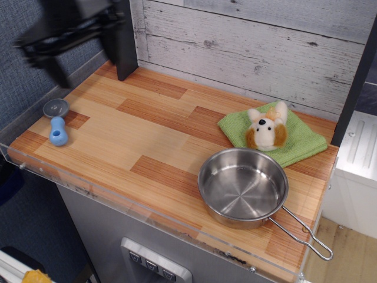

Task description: Place the blue spoon on the left corner of the green cloth.

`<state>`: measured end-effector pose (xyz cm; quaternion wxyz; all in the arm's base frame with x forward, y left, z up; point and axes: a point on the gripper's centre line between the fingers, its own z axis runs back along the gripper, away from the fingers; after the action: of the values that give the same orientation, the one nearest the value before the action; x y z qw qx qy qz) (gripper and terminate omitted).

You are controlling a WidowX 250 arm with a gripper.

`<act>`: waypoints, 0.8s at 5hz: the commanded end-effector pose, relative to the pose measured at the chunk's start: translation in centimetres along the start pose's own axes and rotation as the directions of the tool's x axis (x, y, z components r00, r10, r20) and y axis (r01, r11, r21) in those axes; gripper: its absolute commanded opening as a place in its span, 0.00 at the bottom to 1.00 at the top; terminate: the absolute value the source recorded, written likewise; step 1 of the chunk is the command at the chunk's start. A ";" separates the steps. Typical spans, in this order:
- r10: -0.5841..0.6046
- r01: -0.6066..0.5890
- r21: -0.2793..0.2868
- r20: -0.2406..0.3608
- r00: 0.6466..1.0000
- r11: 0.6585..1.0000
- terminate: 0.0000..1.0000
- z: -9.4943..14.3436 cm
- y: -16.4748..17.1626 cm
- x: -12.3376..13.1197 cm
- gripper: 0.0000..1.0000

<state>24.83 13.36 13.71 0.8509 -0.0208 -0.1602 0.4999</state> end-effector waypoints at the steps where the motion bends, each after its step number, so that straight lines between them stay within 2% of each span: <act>1: -0.147 0.148 0.067 -0.027 0.989 0.987 0.00 -2.6 2.6 3.5 1.00; 2: -0.176 0.178 0.089 -0.021 0.984 0.980 0.00 -3.9 3.6 4.1 1.00; 4: -0.207 0.205 0.184 -0.009 0.978 0.961 0.00 -6.7 5.2 5.1 1.00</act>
<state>24.26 20.62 6.35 0.8985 0.0721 -0.1013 0.4210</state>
